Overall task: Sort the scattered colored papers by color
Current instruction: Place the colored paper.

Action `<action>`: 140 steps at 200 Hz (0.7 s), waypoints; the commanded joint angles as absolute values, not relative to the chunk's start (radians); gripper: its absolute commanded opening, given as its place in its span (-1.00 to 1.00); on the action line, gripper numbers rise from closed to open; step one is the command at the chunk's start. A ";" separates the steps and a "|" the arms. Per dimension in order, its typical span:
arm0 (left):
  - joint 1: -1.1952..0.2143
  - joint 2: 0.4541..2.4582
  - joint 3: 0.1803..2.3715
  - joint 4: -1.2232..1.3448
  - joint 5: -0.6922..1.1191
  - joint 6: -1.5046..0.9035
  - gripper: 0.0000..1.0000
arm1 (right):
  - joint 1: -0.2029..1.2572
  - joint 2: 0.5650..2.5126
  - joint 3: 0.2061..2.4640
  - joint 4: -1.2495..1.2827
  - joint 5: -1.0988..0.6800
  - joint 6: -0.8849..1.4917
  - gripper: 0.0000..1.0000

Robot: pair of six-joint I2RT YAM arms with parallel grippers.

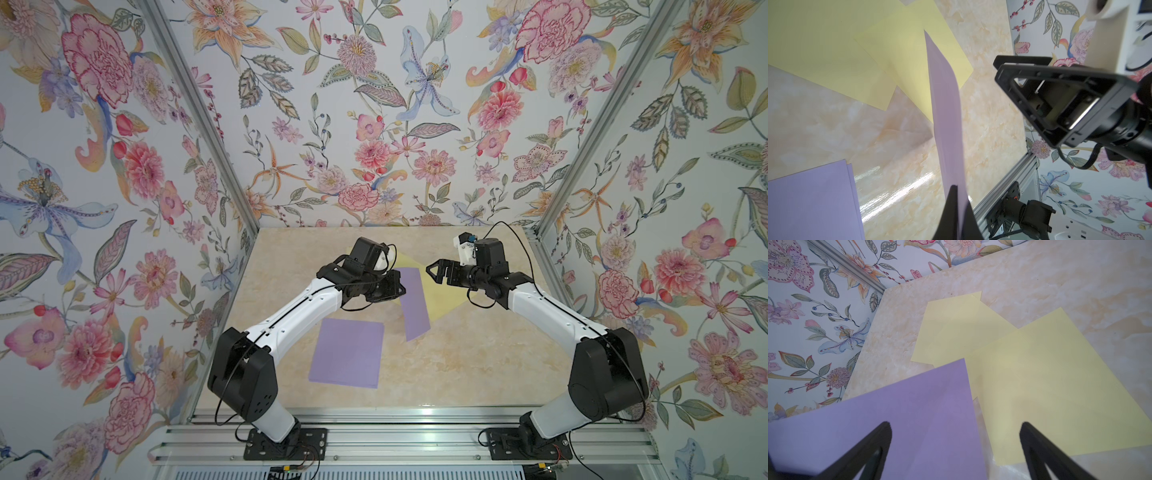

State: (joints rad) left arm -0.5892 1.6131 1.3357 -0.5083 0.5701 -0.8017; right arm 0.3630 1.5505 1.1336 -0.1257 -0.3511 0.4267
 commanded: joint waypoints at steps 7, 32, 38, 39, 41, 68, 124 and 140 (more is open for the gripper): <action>-0.584 1.638 1.305 -0.648 0.709 -0.579 -1.00 | 0.365 1.520 1.083 -0.100 -0.370 0.455 0.99; -0.583 1.658 1.315 -0.814 0.642 -0.420 -1.00 | 0.375 1.522 1.037 -0.058 -0.386 0.477 0.99; -0.582 1.661 1.313 -0.839 0.622 -0.393 -1.00 | 0.382 1.523 1.025 -0.044 -0.390 0.484 0.99; -0.582 1.663 1.313 -0.843 0.620 -0.390 -1.00 | 0.383 1.523 1.022 -0.041 -0.391 0.485 0.99; -0.581 1.665 1.312 -0.851 0.616 -0.378 -1.00 | 0.386 1.523 1.017 -0.037 -0.393 0.489 0.99; -0.579 1.678 1.295 -0.911 0.531 -0.290 -1.00 | 0.447 1.535 0.960 0.023 -0.405 0.524 0.99; -0.506 1.619 1.185 -0.916 0.440 -0.240 -1.00 | 0.593 1.551 0.851 0.143 -0.381 0.602 0.99; -0.495 1.598 1.171 -0.917 0.418 -0.226 -1.00 | 0.634 1.558 0.833 0.169 -0.378 0.621 0.99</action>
State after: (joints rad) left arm -0.5190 1.6550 1.1931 -0.8875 0.4847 -0.2855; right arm 0.5880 1.5425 0.8631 0.0933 -0.3916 0.5751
